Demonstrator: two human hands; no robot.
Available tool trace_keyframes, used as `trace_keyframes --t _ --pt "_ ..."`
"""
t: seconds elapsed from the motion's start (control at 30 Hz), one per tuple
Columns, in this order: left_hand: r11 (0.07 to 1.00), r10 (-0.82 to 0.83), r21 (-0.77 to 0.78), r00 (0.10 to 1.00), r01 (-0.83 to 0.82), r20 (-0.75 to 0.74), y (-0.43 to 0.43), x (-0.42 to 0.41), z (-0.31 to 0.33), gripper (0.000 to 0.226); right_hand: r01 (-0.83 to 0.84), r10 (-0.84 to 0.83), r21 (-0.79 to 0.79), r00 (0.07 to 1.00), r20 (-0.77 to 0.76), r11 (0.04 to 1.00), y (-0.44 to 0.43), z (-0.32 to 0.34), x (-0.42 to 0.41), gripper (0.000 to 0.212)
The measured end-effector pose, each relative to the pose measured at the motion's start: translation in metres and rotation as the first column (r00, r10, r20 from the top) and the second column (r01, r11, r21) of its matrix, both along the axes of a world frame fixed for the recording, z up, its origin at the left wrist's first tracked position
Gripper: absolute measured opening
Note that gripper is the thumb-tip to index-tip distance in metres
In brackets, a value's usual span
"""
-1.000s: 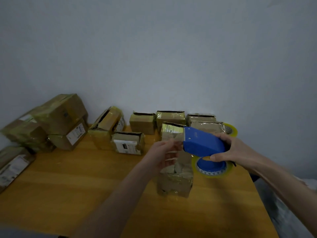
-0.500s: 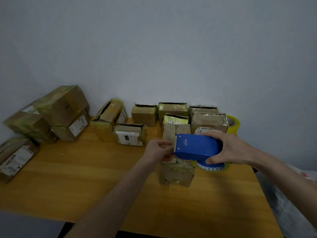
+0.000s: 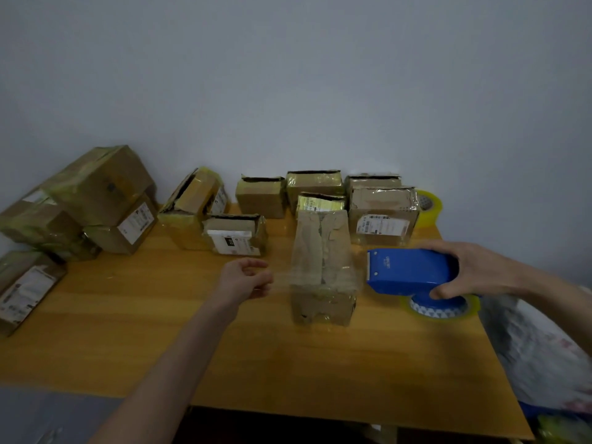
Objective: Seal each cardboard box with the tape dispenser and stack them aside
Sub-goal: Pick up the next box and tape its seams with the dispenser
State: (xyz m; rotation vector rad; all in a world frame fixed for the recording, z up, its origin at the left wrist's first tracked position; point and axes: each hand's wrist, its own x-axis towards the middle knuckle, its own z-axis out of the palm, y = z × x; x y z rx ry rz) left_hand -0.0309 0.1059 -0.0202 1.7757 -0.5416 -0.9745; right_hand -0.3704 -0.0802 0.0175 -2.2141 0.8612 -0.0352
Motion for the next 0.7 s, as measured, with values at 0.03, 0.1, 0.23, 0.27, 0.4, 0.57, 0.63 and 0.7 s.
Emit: trace_keyframes --t 0.03,0.1,0.23,0.27,0.4,0.57,0.63,0.7 --pt "1.000 0.004 0.004 1.000 -0.004 0.002 -0.001 -0.003 -0.004 0.018 0.005 -0.005 -0.003 1.000 -0.008 1.000 0.000 -0.004 -0.001 0.058" --pt "1.000 0.022 0.005 1.000 -0.022 0.005 -0.004 -0.007 -0.009 0.020 0.017 -0.017 -0.003 1.000 -0.015 1.000 0.000 -0.011 -0.001 0.056" --pt "0.999 0.042 0.018 0.999 -0.042 0.007 -0.009 -0.007 -0.014 0.026 0.031 -0.031 0.010 0.999 -0.014 0.999 -0.001 -0.019 0.002 0.056" --pt "0.999 0.046 0.022 0.999 -0.046 0.005 -0.010 -0.006 -0.015 0.027 0.034 -0.034 0.012 0.999 -0.013 0.999 -0.003 -0.020 0.003 0.055" --pt "0.998 0.047 0.037 0.999 -0.047 -0.010 -0.012 -0.005 -0.020 0.030 0.034 -0.033 0.036 0.999 -0.028 0.999 -0.007 -0.026 0.004 0.056" --pt "0.997 0.052 0.052 0.998 -0.051 -0.020 -0.013 -0.003 -0.028 0.032 0.025 -0.022 0.054 0.998 -0.051 0.998 -0.009 -0.033 0.008 0.055" --pt "0.997 0.047 0.060 0.999 -0.046 -0.017 -0.012 -0.002 -0.032 0.034 0.009 -0.006 0.057 0.998 -0.064 0.998 -0.010 -0.037 0.011 0.055" --pt "0.996 0.046 0.072 0.999 -0.045 -0.016 -0.013 -0.002 -0.036 0.037 0.004 0.001 0.068 0.997 -0.072 0.998 -0.009 -0.042 0.012 0.057"
